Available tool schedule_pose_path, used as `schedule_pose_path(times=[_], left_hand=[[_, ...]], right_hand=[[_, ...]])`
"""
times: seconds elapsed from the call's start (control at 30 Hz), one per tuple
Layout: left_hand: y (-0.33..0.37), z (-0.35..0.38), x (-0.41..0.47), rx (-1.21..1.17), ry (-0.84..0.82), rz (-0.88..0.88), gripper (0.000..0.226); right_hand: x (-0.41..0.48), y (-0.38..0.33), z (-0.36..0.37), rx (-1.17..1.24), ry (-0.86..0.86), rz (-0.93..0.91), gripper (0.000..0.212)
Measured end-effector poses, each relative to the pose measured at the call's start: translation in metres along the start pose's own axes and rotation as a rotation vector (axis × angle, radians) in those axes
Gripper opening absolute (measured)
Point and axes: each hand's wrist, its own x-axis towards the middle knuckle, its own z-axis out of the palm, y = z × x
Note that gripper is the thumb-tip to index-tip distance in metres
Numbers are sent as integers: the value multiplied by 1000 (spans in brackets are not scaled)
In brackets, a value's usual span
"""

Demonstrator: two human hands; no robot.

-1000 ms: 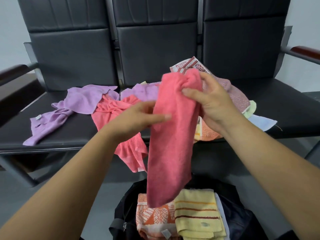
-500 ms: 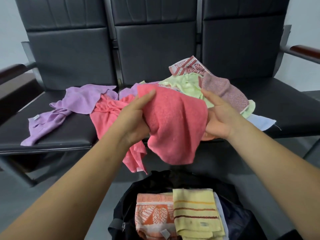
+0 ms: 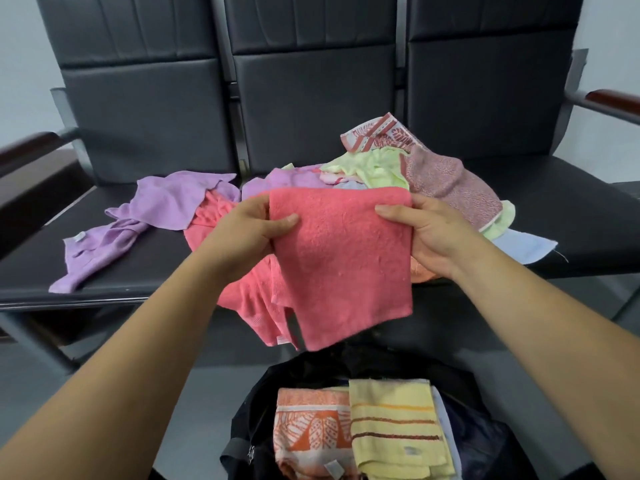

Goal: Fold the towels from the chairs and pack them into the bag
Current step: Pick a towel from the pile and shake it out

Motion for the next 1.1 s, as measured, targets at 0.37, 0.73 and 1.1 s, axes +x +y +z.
schedule_pose_path(times=[0.37, 0.73, 1.1], left_hand=[[-3, -4, -1, -1, 88, -6, 23], [-4, -5, -7, 207, 230, 107, 39], [-4, -2, -19, 46, 124, 216, 25]], right_hand=[[0, 2, 1, 172, -62, 20, 31], [0, 7, -1, -257, 249, -249, 10], [-20, 4, 8, -222, 117, -329, 19]])
